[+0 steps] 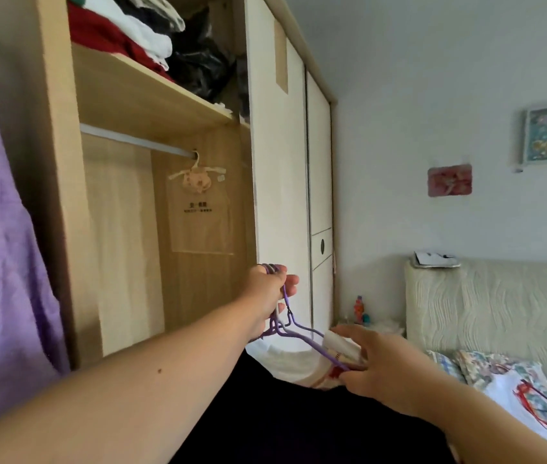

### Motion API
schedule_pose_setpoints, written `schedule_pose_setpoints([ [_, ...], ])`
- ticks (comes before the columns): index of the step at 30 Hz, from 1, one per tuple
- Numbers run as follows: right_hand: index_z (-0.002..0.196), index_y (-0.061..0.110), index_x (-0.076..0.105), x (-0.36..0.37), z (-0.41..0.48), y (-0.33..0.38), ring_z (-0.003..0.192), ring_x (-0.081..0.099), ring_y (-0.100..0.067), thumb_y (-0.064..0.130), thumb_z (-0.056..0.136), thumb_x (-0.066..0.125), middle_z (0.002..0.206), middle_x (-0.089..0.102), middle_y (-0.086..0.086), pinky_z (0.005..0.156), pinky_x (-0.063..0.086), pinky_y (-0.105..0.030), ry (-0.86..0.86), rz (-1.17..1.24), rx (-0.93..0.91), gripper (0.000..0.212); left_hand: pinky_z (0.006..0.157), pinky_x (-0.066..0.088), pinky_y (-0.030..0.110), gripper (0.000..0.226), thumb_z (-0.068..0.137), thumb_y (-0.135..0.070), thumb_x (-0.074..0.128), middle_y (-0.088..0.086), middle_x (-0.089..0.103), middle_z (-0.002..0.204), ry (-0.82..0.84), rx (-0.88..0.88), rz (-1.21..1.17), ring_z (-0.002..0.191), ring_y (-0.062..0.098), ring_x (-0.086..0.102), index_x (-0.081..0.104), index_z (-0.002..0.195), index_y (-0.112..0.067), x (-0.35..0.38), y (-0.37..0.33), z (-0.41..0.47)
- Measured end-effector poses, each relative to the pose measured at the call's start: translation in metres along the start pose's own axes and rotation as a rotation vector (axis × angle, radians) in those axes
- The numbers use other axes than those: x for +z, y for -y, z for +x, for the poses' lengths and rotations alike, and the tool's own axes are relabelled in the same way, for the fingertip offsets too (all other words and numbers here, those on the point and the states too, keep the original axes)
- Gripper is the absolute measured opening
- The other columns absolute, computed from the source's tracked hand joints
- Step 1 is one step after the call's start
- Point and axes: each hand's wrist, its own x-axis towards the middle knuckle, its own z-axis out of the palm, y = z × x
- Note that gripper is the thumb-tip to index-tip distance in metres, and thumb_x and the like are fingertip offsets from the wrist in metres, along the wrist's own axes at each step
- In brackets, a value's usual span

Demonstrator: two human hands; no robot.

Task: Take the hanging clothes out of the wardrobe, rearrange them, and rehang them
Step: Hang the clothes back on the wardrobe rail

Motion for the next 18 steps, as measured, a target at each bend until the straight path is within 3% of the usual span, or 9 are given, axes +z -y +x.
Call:
schedule_pose_setpoints([
  [4,0.127,0.058,0.033,-0.016,0.08,-0.001,0.069,0.055,0.005,0.048,0.072,0.059,0.089,0.052,0.022,0.053,0.04,-0.007,-0.001,-0.001,-0.054,0.062,0.057,0.039,0.024,0.016,0.101,-0.015,0.04,-0.003,0.067,0.075,-0.033,0.07,0.034,0.068,0.009,0.06,0.051,0.089,-0.018,-0.006,-0.025,0.07],
  [10,0.128,0.058,0.032,-0.022,0.201,0.007,0.068,0.05,0.006,0.064,0.071,0.061,0.087,0.048,0.024,0.053,0.035,-0.008,-0.074,-0.015,-0.128,0.064,0.057,0.04,0.023,0.016,0.101,-0.018,0.042,-0.003,0.066,0.075,-0.086,0.176,0.108,0.065,0.007,0.059,0.052,0.089,-0.018,-0.025,-0.056,0.174],
  [18,0.126,0.054,0.038,-0.003,0.372,0.025,0.072,0.053,0.002,0.065,0.067,0.063,0.088,0.053,0.022,0.057,0.039,-0.011,-0.151,-0.001,-0.228,0.065,0.063,0.041,0.025,0.023,0.1,-0.022,0.043,-0.008,0.066,0.074,-0.187,0.276,0.199,0.068,0.008,0.06,0.053,0.08,-0.02,-0.071,-0.079,0.328],
])
